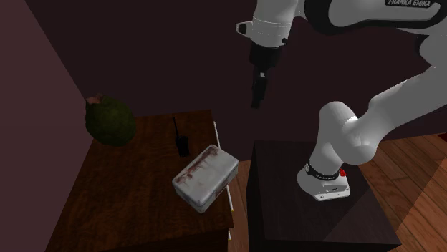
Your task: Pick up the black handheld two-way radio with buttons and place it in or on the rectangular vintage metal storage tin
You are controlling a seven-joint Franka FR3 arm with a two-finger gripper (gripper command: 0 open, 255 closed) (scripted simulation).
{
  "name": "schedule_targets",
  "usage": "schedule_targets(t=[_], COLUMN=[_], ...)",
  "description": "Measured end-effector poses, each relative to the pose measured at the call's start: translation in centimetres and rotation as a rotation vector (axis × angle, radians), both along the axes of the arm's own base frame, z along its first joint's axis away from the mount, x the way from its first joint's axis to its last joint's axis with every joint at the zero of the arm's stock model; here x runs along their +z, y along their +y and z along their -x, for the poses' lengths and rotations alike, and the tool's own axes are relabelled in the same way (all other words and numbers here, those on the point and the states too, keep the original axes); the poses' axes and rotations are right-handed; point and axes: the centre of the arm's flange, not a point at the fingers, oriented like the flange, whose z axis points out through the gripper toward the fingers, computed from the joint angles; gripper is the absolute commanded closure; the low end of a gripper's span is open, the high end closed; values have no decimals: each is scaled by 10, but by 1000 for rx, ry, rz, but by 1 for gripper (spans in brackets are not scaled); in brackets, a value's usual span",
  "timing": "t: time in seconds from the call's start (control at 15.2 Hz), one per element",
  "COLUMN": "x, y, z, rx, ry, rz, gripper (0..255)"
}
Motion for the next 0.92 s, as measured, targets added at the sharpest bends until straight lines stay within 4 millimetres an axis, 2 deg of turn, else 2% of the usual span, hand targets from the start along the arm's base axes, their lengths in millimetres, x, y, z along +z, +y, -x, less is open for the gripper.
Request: schedule_targets(t=[0.2, 0.92], x=[-12, -130], y=[-2, -20], z=[-7, -71], rx=[-9, -90], ry=[-9, -102], rz=[7, 67], gripper=[0, 0])
